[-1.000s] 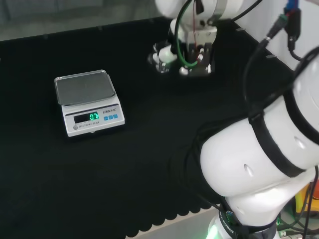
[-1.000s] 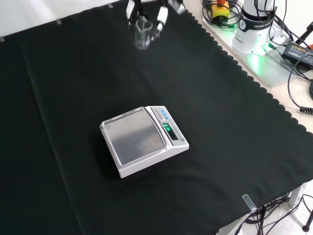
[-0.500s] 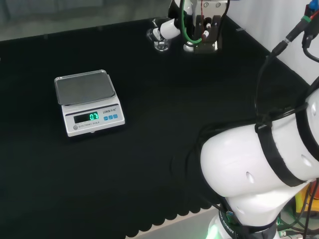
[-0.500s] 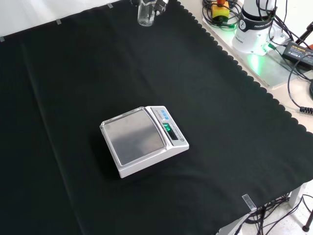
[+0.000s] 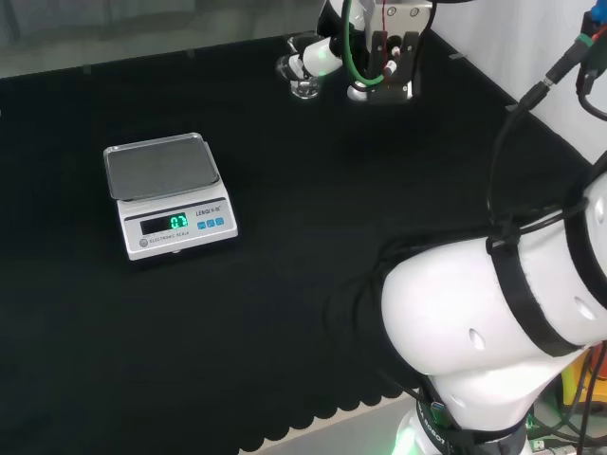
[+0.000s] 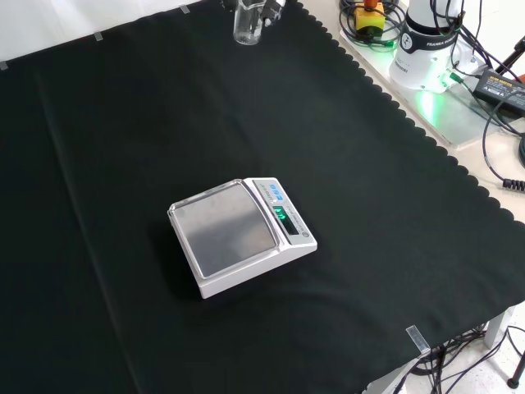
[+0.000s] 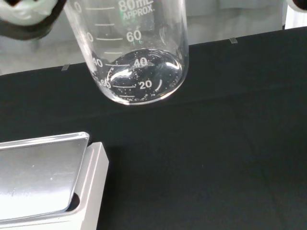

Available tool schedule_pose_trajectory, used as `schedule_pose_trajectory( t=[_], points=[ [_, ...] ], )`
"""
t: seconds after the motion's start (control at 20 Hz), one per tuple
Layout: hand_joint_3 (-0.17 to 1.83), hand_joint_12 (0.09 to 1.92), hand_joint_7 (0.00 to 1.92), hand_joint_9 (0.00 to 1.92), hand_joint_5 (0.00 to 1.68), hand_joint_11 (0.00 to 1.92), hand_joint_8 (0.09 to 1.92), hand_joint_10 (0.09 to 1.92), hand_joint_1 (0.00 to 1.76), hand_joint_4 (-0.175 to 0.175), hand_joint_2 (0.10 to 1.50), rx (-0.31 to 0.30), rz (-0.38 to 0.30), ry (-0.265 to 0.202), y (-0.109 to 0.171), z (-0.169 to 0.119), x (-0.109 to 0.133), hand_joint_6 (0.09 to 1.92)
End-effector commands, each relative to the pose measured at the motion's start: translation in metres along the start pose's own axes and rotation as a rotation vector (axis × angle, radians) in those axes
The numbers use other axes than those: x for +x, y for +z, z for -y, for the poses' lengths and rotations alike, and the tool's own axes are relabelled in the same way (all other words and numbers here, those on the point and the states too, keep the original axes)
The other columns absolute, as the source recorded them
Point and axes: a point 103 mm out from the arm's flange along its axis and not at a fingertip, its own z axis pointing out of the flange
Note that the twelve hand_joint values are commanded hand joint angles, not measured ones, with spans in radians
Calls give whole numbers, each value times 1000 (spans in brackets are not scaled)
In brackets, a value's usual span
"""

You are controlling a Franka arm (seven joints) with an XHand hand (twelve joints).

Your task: Pick up the beaker.

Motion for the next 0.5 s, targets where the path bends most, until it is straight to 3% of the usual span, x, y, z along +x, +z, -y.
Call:
schedule_pose_trajectory(
  t=[0.05, 0.5],
  points=[
    [891, 680, 1659, 1854, 1165, 1666, 548, 346, 1178, -175, 598, 0, 0, 12, -2, 5, -4, 974],
    [903, 680, 1662, 1853, 1166, 1666, 545, 350, 1178, -175, 592, -20, 28, 29, -23, 19, 0, 978]
  ],
)
